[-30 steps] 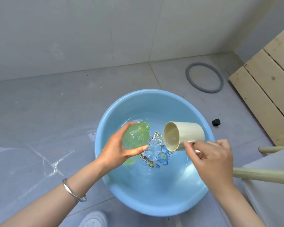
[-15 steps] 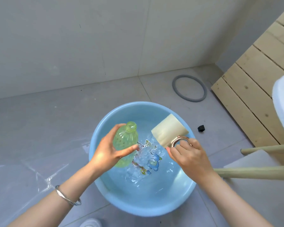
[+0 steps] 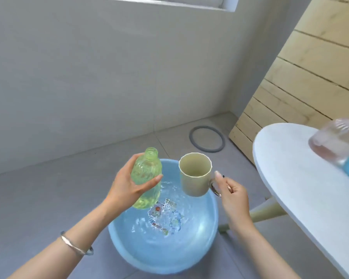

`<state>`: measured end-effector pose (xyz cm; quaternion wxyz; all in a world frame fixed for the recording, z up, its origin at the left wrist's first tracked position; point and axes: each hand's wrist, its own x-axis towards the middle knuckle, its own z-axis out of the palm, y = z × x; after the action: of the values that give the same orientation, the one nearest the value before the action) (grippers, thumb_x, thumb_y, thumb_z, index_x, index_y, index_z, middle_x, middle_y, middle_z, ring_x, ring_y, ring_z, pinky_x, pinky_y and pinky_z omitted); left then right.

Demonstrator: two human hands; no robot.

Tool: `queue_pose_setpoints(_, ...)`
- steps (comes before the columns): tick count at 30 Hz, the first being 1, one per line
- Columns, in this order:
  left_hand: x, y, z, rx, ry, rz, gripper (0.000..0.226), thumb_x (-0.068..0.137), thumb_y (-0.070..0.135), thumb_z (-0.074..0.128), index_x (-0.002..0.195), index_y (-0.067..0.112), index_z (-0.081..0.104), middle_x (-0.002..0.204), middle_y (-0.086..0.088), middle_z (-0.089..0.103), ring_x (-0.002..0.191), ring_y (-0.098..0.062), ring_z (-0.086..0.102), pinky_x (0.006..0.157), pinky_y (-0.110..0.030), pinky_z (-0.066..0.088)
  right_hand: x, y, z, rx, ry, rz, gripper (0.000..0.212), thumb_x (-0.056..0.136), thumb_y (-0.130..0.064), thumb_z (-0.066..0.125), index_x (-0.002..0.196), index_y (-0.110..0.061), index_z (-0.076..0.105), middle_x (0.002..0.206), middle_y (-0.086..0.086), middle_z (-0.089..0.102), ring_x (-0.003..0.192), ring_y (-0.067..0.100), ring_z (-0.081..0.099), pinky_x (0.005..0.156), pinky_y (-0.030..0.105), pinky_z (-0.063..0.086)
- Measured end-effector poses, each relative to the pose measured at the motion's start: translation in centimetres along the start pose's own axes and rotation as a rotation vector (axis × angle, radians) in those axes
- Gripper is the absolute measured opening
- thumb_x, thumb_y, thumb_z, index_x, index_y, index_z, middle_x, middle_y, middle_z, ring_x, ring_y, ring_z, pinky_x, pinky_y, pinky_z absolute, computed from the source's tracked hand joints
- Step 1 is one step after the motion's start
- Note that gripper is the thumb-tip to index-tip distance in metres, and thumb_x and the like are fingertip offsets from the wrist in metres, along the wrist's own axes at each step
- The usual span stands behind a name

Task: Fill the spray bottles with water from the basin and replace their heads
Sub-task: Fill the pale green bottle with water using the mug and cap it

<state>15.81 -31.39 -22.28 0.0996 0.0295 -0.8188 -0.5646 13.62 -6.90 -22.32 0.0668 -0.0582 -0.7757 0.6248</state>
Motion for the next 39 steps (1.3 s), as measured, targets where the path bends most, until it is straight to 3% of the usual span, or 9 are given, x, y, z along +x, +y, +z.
queue_pose_setpoints(2,0.4,2.6,-0.2,-0.04,-0.002,0.034,0.049,0.065,0.059,0.076,0.106,0.042,0.055,0.1,0.029,0.065,0.094,0.008,0.06,0.079,-0.004,0.041,-0.3,-3.0,-1.5,0.042,-0.001,0.004,0.053,0.093,-0.037,0.054,0.063,0.005,0.043,0.063,0.003,0.03,0.059,0.01,0.027,0.052,0.02,0.024)
queue_pose_setpoints(6,0.9,7.5,0.2,-0.116,-0.013,0.08,0.053,0.06,0.047,0.081,0.107,0.037,0.058,0.097,0.019,0.068,0.093,0.0,0.064,0.078,-0.009,0.046,-1.4,-9.1,-5.3,0.047,0.083,-0.093,0.049,0.095,-0.037,0.049,0.053,-0.019,0.032,0.061,0.004,0.021,0.056,0.011,0.021,0.047,0.02,0.021)
queue_pose_setpoints(10,1.2,12.2,1.8,-0.166,-0.038,0.123,0.049,0.06,0.042,0.079,0.105,0.04,0.058,0.095,0.018,0.069,0.091,0.002,0.064,0.075,-0.007,0.046,-1.0,-11.7,-10.0,0.02,0.164,-0.153,0.051,0.097,-0.04,0.045,0.062,-0.004,0.033,0.066,0.008,0.027,0.062,0.017,0.024,0.057,0.03,0.022)
queue_pose_setpoints(15,0.7,16.4,5.2,-0.249,-0.087,0.148,0.046,0.062,0.042,0.079,0.103,0.042,0.058,0.095,0.019,0.069,0.091,-0.001,0.066,0.076,-0.012,0.05,-0.4,-10.6,-14.3,-0.014,0.263,-0.122,0.046,0.098,-0.038,0.045,0.065,-0.007,0.037,0.066,0.007,0.028,0.056,0.011,0.025,0.057,0.03,0.021)
queue_pose_setpoints(21,-0.1,18.5,9.8,-0.269,-0.156,0.13,0.054,0.062,0.049,0.08,0.11,0.037,0.059,0.1,0.015,0.069,0.097,-0.004,0.065,0.09,-0.031,0.053,0.3,-8.4,-17.1,-0.02,0.349,-0.022,0.047,0.099,-0.035,0.045,0.056,-0.019,0.036,0.049,-0.013,0.033,0.049,0.003,0.027,0.05,0.021,0.021)
queue_pose_setpoints(24,-0.5,18.6,11.3,-0.248,-0.185,0.139,0.061,0.058,0.058,0.077,0.112,0.038,0.058,0.105,0.014,0.068,0.102,-0.006,0.064,0.094,-0.034,0.051,0.7,-7.4,-17.8,-0.004,0.372,-0.016,0.047,0.099,-0.032,0.045,0.055,-0.019,0.035,0.052,-0.01,0.035,0.051,0.006,0.029,0.048,0.019,0.022)
queue_pose_setpoints(27,-0.8,18.6,12.6,-0.22,-0.214,0.145,0.054,0.064,0.051,0.081,0.111,0.04,0.058,0.107,0.016,0.067,0.104,-0.005,0.062,0.094,-0.03,0.05,1.1,-6.5,-17.9,0.005,0.367,-0.022,0.047,0.1,-0.03,0.044,0.057,-0.017,0.032,0.048,-0.013,0.034,0.047,0.002,0.029,0.046,0.017,0.022)
queue_pose_setpoints(33,-1.0,18.8,14.0,-0.222,-0.254,0.139,0.054,0.06,0.054,0.08,0.108,0.045,0.057,0.105,0.018,0.068,0.104,-0.005,0.063,0.093,-0.029,0.05,1.4,-5.1,-18.6,0.05,0.345,0.01,0.046,0.099,-0.031,0.045,0.057,-0.014,0.039,0.055,-0.006,0.042,0.055,0.006,0.039,0.051,0.017,0.029)
queue_pose_setpoints(39,-1.5,20.8,15.8,-0.233,-0.302,0.178,0.057,0.064,0.05,0.082,0.114,0.038,0.058,0.107,0.015,0.068,0.106,-0.006,0.062,0.095,-0.03,0.048,0.5,-6.6,-21.7,-0.101,0.366,-0.034,0.02,0.092,-0.028,0.059,0.086,-0.01,0.056,0.078,-0.005,0.058,0.074,0.011,0.054,0.065,0.01,0.039)
